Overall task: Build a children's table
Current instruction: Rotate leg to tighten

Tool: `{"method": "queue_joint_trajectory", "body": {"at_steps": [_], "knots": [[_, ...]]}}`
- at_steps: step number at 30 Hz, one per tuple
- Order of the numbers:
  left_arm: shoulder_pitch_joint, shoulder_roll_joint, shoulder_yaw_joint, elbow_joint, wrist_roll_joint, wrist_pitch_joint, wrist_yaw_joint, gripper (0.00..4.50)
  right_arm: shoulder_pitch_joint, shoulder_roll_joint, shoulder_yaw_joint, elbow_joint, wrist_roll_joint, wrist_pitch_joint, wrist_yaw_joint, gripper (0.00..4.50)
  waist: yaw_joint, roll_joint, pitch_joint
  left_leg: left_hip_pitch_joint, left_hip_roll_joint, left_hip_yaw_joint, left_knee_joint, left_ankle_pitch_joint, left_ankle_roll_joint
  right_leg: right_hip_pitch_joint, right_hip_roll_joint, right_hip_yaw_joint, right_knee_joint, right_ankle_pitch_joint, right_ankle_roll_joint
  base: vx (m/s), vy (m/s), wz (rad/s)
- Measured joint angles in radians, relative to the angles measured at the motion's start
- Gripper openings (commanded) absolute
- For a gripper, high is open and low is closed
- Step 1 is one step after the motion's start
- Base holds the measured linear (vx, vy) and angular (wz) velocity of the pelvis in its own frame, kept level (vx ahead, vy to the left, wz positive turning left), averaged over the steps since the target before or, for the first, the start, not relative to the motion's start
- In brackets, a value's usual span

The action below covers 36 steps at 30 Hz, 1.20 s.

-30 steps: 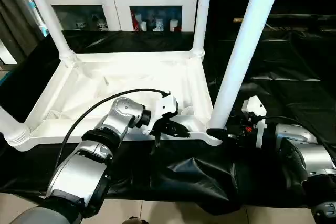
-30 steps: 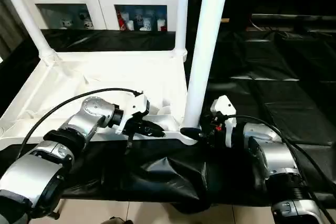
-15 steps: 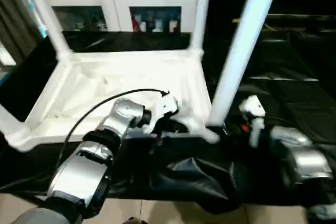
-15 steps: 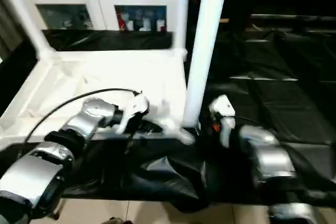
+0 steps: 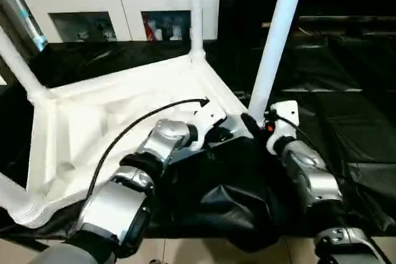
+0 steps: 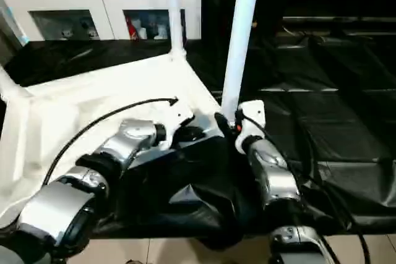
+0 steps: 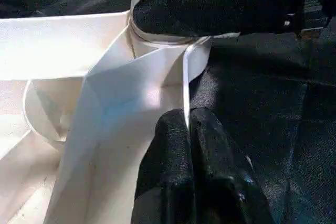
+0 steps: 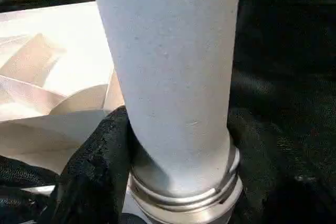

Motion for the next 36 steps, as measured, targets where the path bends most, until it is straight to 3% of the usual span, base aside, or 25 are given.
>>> {"method": "queue_joint_trajectory", "body": {"at_steps": [6,9,14,23,29,36], "knots": [[-0.001,0.002,-0.005,-0.004,0.001,-0.007,-0.041,0.00,0.026,-0.083,0.035,-0.022,-0.010,-0.020,0.139,3.67,0.004,0.000,0.000,-0.002,0.000,0.000,0.000,0.000,0.000,0.000,0.000,-0.001,-0.001,0.000,0.001,0.000,0.000,0.00],[-0.001,0.011,-0.010,-0.005,0.001,-0.023,-0.097,0.00,0.060,-0.159,0.046,-0.062,0.010,-0.015,0.269,3.67,0.012,0.000,0.000,-0.003,0.000,0.000,-0.001,0.000,0.000,-0.001,0.000,-0.002,-0.001,-0.001,0.002,0.000,0.000,0.00],[0.006,0.026,-0.023,-0.010,-0.007,-0.057,-0.212,0.00,0.139,-0.314,0.046,-0.161,0.084,0.025,0.502,3.67,0.039,0.001,0.001,-0.005,0.001,0.000,-0.001,0.000,0.001,-0.002,0.000,-0.003,-0.001,-0.001,0.002,0.000,0.000,0.00],[0.012,0.042,-0.036,-0.016,-0.005,-0.088,-0.268,0.00,0.225,-0.467,0.003,-0.296,0.195,0.110,0.712,3.67,0.054,0.002,0.002,-0.005,0.001,0.000,0.001,0.000,0.001,-0.002,-0.001,-0.003,0.000,-0.001,0.002,0.000,0.000,0.00],[0.017,0.044,-0.036,-0.024,-0.007,-0.093,-0.288,0.00,0.245,-0.505,-0.053,-0.307,0.221,0.127,0.715,3.67,0.059,0.003,0.002,-0.005,0.002,0.000,0.001,0.000,0.002,-0.003,0.000,-0.004,0.000,-0.001,0.003,0.000,0.000,0.00],[0.034,0.052,-0.036,-0.039,-0.012,-0.109,-0.350,0.00,0.248,-0.477,-0.025,-0.344,0.222,0.138,0.709,3.67,0.059,0.005,0.001,-0.006,0.002,0.000,0.000,0.001,0.002,-0.004,0.000,-0.004,0.000,-0.002,0.003,0.000,0.000,0.00]]}}
